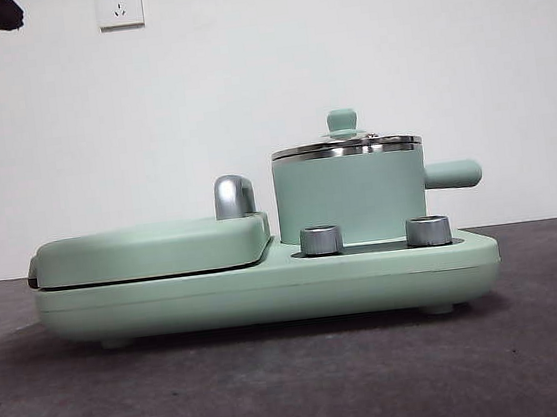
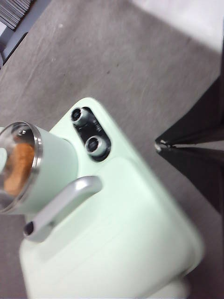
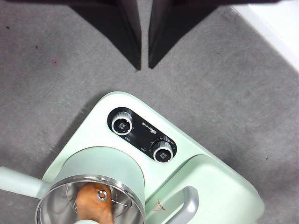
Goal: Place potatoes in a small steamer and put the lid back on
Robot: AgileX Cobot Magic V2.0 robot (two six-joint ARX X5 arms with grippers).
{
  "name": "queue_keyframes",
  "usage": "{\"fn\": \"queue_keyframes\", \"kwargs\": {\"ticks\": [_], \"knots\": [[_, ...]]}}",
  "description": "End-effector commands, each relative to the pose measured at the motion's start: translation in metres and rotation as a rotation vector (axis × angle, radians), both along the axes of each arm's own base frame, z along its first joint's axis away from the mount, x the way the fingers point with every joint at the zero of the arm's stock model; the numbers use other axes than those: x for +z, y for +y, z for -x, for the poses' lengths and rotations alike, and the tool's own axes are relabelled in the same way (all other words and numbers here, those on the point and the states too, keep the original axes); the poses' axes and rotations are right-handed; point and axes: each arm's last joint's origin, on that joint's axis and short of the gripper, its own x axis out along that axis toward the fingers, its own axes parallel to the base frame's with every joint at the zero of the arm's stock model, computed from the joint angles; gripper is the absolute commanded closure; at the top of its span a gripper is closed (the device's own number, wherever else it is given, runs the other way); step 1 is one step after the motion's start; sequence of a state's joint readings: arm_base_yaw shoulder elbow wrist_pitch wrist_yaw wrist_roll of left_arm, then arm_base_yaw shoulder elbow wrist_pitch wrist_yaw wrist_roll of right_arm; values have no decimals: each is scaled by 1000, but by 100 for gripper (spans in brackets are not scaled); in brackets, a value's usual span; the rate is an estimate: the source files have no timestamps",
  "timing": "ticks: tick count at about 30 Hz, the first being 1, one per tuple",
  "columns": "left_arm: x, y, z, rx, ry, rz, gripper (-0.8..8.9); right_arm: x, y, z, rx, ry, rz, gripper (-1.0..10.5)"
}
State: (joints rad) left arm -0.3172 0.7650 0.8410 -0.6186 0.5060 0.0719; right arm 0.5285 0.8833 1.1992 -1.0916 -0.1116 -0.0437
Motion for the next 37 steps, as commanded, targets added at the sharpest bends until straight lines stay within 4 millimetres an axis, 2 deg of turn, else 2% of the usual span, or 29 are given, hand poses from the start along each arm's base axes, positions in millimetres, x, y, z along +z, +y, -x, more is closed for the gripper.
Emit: {"fn": "queue_keyframes", "kwargs": {"ticks": [1, 2, 7, 9, 12, 18, 32, 37], "knots": [[-9, 7, 5, -14, -235, -51, 807, 3, 1, 0, -2, -6, -12, 925], [-20, 12, 7, 35, -283, -36, 808, 3, 1, 0, -1, -6, -13, 925], [-105, 43, 23, 545, -372, 21, 808, 3, 1, 0, -1, -6, -12, 925], [-130, 50, 31, 667, -364, 41, 807, 3, 1, 0, -2, -6, -12, 925], [-149, 56, 39, 727, -385, 52, 808, 3, 1, 0, -2, -6, -12, 925], [-159, 60, 41, 766, -415, 45, 808, 3, 1, 0, -2, -6, -12, 925], [-157, 59, 40, 764, -431, 51, 808, 3, 1, 0, -2, -11, -13, 926], [-157, 59, 40, 764, -431, 51, 808, 7, 0, -2, -45, -78, -2, 925]]}}
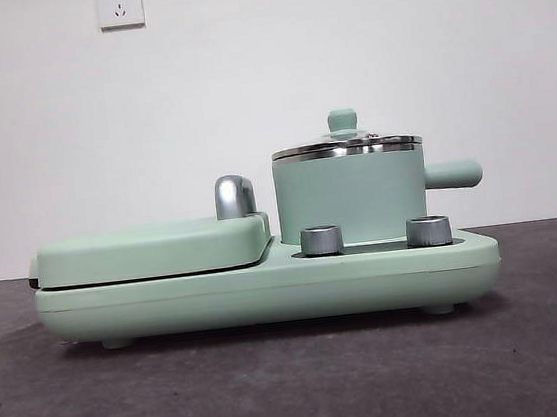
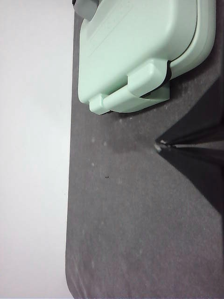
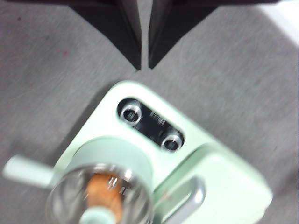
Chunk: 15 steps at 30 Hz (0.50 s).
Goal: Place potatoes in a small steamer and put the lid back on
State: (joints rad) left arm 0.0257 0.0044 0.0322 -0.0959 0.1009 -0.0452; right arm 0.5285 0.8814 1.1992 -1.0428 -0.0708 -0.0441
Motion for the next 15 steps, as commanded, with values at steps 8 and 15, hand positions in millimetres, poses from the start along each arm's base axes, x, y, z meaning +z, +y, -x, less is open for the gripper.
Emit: {"fn": "queue_keyframes", "kwargs": {"ticks": [8, 15], "knots": [[-5, 0, -1, 3, 5, 4, 808, -52, -29, -7, -213, -310, -100, 925], [-5, 0, -1, 3, 5, 4, 808, -160, -57, 25, -341, -620, -142, 925]]}}
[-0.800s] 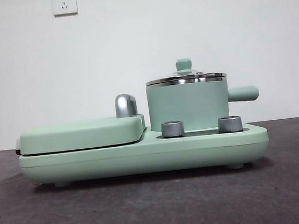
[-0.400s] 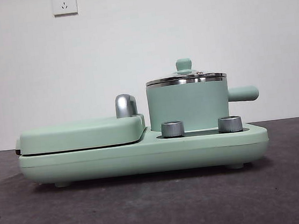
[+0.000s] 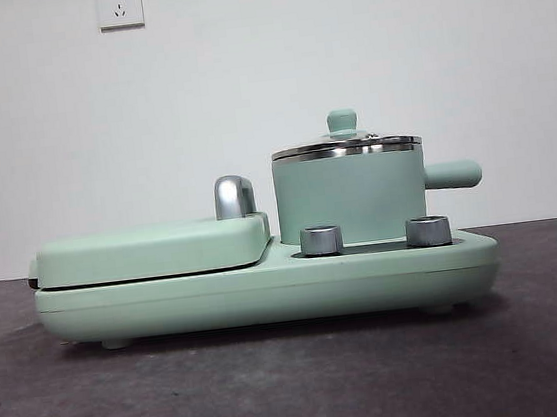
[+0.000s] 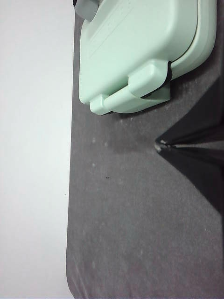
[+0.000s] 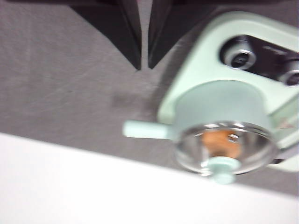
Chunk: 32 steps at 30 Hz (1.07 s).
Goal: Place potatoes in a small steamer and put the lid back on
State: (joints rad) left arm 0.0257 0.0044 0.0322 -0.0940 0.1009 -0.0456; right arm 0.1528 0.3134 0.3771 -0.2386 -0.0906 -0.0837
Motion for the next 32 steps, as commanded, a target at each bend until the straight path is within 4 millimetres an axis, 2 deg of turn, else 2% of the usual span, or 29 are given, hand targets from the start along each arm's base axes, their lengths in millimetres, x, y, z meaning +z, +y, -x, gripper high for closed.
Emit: {"fn": "queue_keyframes", "kwargs": {"ticks": [1, 4, 8, 32], "knots": [[-5, 0, -1, 3, 7, 4, 808, -35, -5, 12, -37, -95, 34, 925], [-6, 0, -1, 3, 7, 4, 808, -59, -8, 13, -80, -103, 38, 925], [-6, 0, -1, 3, 7, 4, 808, -82, -10, 6, -153, -134, 20, 925], [-6, 0, -1, 3, 7, 4, 808, -80, -11, 6, -168, -143, 19, 925]]}}
